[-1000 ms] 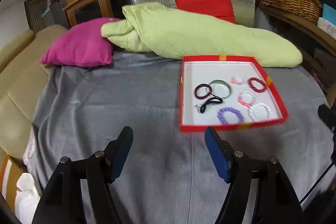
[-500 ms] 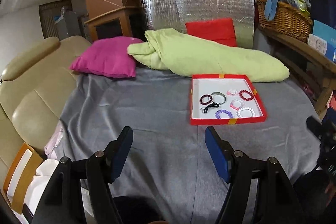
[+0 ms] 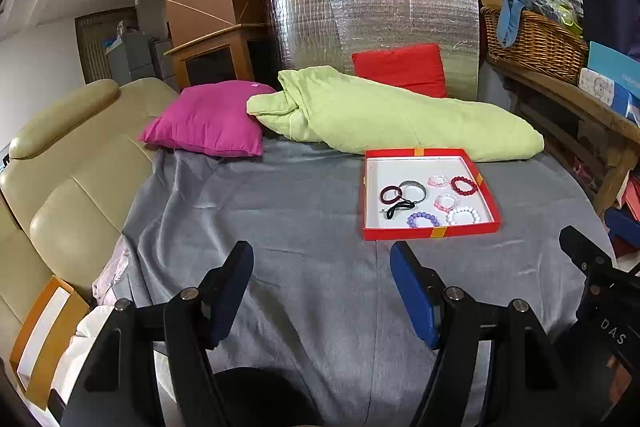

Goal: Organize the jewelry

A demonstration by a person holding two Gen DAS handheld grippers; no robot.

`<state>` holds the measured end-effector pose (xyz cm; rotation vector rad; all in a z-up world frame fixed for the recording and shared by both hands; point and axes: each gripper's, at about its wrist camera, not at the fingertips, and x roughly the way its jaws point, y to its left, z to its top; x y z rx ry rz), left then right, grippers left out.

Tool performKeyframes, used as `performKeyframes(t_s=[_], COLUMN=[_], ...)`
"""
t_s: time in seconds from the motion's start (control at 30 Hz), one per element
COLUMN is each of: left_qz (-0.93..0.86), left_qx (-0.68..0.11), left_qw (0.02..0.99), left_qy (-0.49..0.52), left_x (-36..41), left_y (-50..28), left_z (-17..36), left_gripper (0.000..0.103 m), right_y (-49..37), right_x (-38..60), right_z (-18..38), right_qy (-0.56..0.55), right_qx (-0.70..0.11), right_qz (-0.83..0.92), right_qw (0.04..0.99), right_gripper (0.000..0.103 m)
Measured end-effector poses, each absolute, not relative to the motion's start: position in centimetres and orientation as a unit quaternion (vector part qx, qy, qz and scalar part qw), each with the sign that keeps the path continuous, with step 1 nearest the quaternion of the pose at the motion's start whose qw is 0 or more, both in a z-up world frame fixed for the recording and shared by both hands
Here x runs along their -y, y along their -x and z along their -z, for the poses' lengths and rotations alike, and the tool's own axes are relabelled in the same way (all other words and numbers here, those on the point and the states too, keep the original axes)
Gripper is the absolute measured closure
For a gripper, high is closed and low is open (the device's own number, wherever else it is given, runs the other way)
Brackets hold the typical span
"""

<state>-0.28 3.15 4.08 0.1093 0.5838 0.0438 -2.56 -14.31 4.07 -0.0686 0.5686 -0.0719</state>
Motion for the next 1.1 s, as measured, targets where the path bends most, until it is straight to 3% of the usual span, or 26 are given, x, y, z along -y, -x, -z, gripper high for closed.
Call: performKeyframes(t_s=[1.1], left_qz=[-0.02], left_qx=[-0.293], left_qw=[0.955], left_qy=[-0.05], left_x=[-3.64], left_y=[0.19], left_z=[-3.61], left_gripper=[0.031], right_y=[2.42], right_x=[13.9], right_z=[-3.54], right_qy=[0.023], right_qx=[-0.281], right_qz=[0.031], right_qw=[0.959], right_gripper=[0.03])
